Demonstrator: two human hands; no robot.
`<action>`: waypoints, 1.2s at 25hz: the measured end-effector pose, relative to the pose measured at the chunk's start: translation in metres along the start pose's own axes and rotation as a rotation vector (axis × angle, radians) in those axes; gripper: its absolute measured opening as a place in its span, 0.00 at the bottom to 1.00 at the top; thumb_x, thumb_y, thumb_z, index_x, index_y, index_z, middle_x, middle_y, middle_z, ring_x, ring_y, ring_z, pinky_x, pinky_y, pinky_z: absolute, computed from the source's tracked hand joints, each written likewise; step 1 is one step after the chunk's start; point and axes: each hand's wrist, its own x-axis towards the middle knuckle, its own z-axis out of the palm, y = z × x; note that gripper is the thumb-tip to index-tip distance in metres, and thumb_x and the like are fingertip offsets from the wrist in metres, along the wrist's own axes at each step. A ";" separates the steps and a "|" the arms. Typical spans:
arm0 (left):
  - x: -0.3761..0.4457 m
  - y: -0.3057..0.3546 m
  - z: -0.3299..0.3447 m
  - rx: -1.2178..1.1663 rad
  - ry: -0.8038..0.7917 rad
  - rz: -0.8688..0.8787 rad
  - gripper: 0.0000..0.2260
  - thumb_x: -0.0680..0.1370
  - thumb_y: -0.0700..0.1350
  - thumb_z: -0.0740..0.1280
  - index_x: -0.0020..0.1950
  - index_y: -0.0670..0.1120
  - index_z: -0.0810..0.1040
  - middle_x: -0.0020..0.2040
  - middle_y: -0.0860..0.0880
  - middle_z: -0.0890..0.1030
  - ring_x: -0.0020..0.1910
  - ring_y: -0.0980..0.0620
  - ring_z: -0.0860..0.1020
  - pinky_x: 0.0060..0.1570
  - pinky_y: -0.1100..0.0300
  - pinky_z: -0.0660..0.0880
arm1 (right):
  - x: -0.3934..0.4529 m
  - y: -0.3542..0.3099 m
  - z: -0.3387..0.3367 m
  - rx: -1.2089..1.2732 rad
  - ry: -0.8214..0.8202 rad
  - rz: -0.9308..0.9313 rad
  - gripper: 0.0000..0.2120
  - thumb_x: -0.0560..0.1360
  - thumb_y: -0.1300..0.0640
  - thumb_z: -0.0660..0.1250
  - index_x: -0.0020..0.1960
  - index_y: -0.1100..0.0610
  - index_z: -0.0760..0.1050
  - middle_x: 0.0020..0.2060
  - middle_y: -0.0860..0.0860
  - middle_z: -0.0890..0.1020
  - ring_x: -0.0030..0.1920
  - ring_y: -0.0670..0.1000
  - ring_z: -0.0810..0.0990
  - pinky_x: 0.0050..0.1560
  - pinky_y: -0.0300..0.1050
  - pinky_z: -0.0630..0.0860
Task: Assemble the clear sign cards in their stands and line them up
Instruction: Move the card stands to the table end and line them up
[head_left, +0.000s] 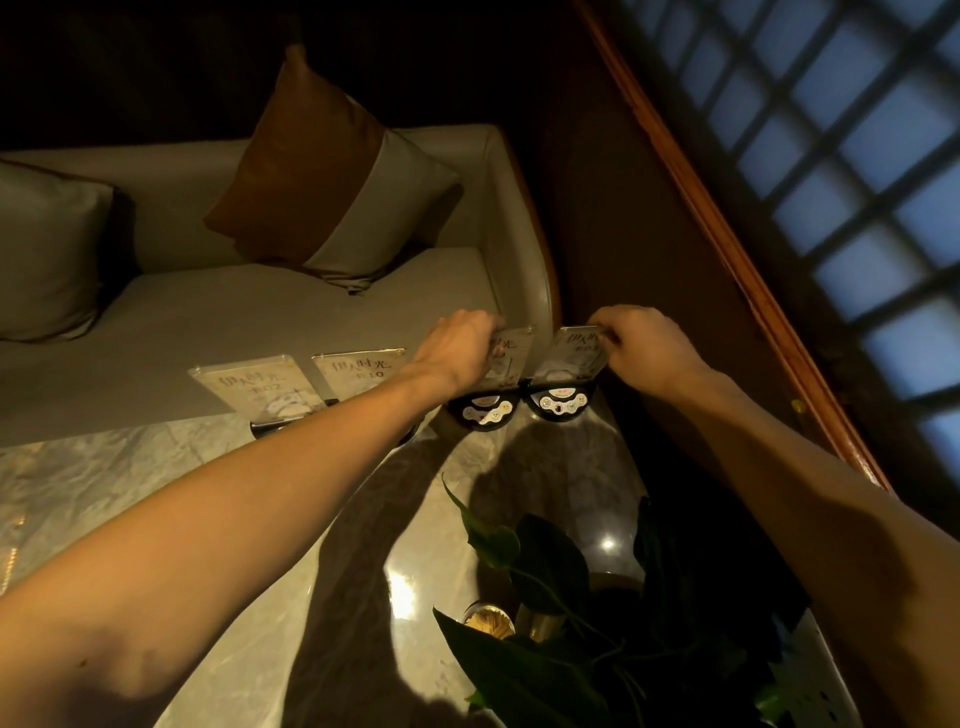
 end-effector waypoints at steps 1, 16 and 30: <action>0.000 0.001 0.000 -0.007 -0.005 0.001 0.04 0.81 0.42 0.66 0.52 0.45 0.80 0.49 0.44 0.83 0.52 0.44 0.81 0.45 0.55 0.69 | 0.000 0.001 0.000 0.004 0.003 -0.006 0.10 0.79 0.61 0.64 0.59 0.55 0.78 0.54 0.51 0.81 0.52 0.50 0.79 0.49 0.47 0.77; 0.007 -0.006 -0.002 -0.011 -0.049 0.032 0.06 0.80 0.43 0.67 0.54 0.44 0.82 0.51 0.44 0.85 0.53 0.43 0.81 0.52 0.51 0.76 | -0.001 -0.001 -0.001 0.028 -0.014 0.011 0.10 0.79 0.61 0.65 0.59 0.55 0.78 0.54 0.51 0.81 0.53 0.50 0.80 0.49 0.43 0.76; 0.002 -0.008 -0.001 -0.065 -0.077 0.022 0.12 0.80 0.46 0.68 0.63 0.47 0.79 0.57 0.46 0.84 0.56 0.46 0.81 0.55 0.53 0.76 | 0.003 0.000 -0.001 0.074 -0.072 0.082 0.12 0.81 0.59 0.62 0.62 0.52 0.75 0.57 0.52 0.81 0.54 0.50 0.80 0.47 0.43 0.78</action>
